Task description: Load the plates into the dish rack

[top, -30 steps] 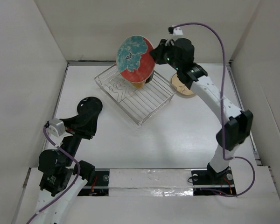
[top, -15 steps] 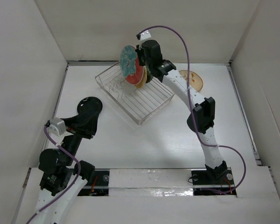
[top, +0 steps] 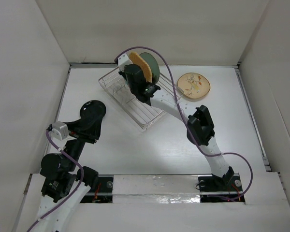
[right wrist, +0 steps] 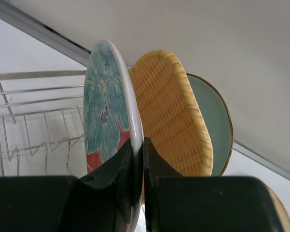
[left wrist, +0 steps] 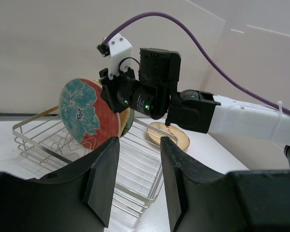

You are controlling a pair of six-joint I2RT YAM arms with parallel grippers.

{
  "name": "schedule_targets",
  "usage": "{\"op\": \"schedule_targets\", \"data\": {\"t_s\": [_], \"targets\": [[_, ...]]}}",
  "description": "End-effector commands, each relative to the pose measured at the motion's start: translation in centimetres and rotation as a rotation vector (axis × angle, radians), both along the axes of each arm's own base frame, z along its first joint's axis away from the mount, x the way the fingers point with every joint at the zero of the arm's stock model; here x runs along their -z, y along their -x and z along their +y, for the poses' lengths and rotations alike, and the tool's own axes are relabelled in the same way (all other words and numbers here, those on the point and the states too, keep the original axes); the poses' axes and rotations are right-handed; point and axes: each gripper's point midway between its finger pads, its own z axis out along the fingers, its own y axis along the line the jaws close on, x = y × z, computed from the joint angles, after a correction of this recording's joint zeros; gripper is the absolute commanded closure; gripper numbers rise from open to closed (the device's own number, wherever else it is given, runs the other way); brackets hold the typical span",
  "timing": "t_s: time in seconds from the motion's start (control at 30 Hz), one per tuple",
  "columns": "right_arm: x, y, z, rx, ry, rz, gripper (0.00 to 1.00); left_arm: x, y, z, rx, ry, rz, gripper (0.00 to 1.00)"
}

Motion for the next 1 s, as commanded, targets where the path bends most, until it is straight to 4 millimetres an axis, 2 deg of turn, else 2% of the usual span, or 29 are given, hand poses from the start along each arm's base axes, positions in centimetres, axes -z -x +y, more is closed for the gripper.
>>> {"op": "schedule_targets", "data": {"t_s": [0.0, 0.1, 0.23, 0.33, 0.4, 0.5, 0.53, 0.57, 0.63, 0.7, 0.73, 0.77, 0.8, 0.83, 0.87, 0.9, 0.93, 0.97], "targets": [[-10.7, 0.6, -1.9, 0.108, -0.172, -0.262, 1.0, -0.6, -0.1, 0.0, -0.004, 0.002, -0.025, 0.64], [-9.0, 0.7, -0.6, 0.08, -0.19, -0.222, 1.0, -0.6, 0.0, 0.0, -0.004, 0.004, -0.029, 0.64], [-6.9, 0.5, -0.4, 0.042, -0.259, -0.134, 1.0, -0.6, 0.0, -0.1, 0.001, 0.004, -0.029, 0.64], [-5.0, 0.3, -0.7, 0.017, -0.313, -0.058, 1.0, -0.7, 0.0, -0.1, 0.005, 0.004, -0.03, 0.64], [-4.1, -0.4, -1.8, 0.033, -0.34, -0.019, 0.99, -0.6, 0.0, -0.1, 0.005, 0.003, -0.028, 0.64], [-4.7, 0.1, -2.2, 0.015, -0.396, 0.0, 0.79, -0.5, -0.1, -0.2, 0.005, 0.002, -0.025, 0.64], [-5.1, -0.1, -2.8, 0.016, -0.413, -0.003, 0.61, -0.5, -0.1, -0.2, 0.005, 0.001, -0.024, 0.64], [-5.8, 0.3, -2.9, 0.001, -0.425, -0.005, 0.54, -0.5, -0.2, -0.2, 0.003, 0.001, -0.022, 0.64], [-7.9, 0.7, -4.6, -0.02, -0.51, 0.003, 0.37, -0.4, -0.3, -0.2, 0.003, -0.002, -0.016, 0.64], [-9.4, 1.3, -5.7, -0.064, -0.591, 0.016, 0.29, -0.3, -0.3, -0.3, 0.003, -0.002, -0.015, 0.64], [-9.7, 1.5, -8.3, -0.047, -0.62, 0.019, 0.25, -0.3, -0.4, -0.3, 0.002, -0.002, -0.013, 0.64], [-9.7, 1.6, -9.6, -0.044, -0.648, 0.022, 0.25, -0.3, -0.4, -0.3, 0.002, -0.002, -0.013, 0.64], [-9.4, 1.8, -12.6, -0.031, -0.708, 0.024, 0.28, -0.3, -0.4, -0.3, 0.002, -0.003, -0.012, 0.64], [-10.2, 1.9, -12.2, -0.057, -0.753, 0.014, 0.36, -0.2, -0.4, -0.3, 0.003, -0.004, -0.011, 0.64], [-8.3, 1.7, -15.9, 0.006, -0.768, 0.029, 0.49, -0.2, -0.5, -0.3, 0.001, -0.006, -0.01, 0.64], [-7.4, 1.6, -17.6, 0.035, -0.833, 0.047, 0.7, -0.2, -0.5, -0.3, 0.003, -0.007, -0.009, 0.64], [-6.4, 1.3, -19.4, 0.07, -0.869, 0.063, 1.0, -0.1, -0.6, -0.4, 0.005, -0.007, -0.006, 0.64], [-3.4, 0.5, -23.5, 0.159, -0.889, 0.099, 1.0, -0.1, -0.6, -0.4, 0.007, -0.007, -0.005, 0.64]]}}
